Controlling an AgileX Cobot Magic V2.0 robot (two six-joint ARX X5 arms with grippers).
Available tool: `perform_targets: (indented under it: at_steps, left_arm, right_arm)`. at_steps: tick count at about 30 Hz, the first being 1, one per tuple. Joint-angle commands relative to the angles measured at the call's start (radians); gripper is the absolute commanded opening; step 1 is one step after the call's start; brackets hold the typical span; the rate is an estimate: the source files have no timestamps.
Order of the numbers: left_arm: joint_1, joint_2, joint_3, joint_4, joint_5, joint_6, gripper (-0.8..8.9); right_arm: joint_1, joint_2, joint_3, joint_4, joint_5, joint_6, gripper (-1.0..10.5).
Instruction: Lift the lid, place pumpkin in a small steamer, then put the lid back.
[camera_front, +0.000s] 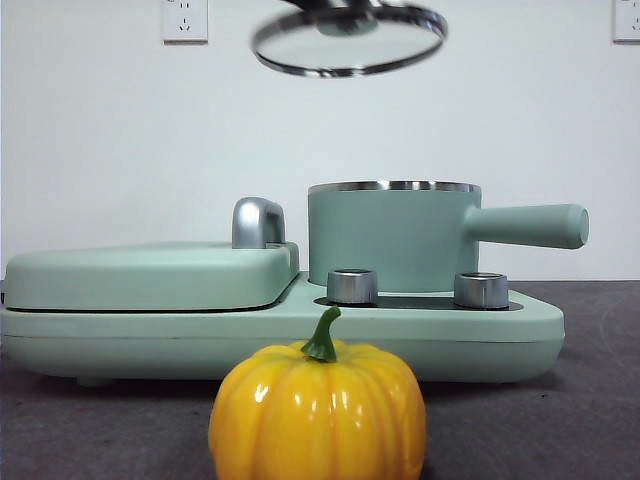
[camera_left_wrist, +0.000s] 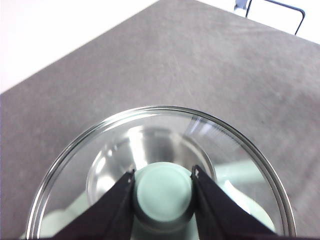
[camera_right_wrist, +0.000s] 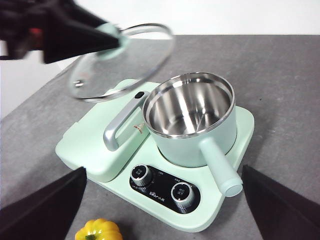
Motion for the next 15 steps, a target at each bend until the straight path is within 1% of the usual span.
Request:
perform_targets:
  at_steps: [1, 4, 9, 11, 15]
  left_arm:
    - [0.0, -0.065, 0.026, -0.057, 0.008, 0.021, 0.15]
    - [0.015, -0.115, 0.026, -0.149, 0.008, 0.055, 0.15]
    - [0.071, -0.17, 0.026, -0.266, 0.008, 0.059, 0.15]
    - [0.095, -0.186, 0.026, -0.287, 0.008, 0.059, 0.15]
    - [0.131, -0.212, 0.026, -0.299, 0.008, 0.059, 0.15]
  right_arm:
    - [0.008, 0.013, 0.013, 0.003, -0.004, 0.047, 4.9]
    - [0.031, 0.025, 0.013, 0.0, -0.003, 0.079, 4.9]
    - [0.107, 0.073, 0.013, 0.0, 0.005, 0.123, 4.9]
    - [0.15, 0.101, 0.013, 0.001, 0.017, 0.138, 4.9]
    - [0.254, 0.162, 0.013, 0.003, 0.071, 0.177, 4.9]
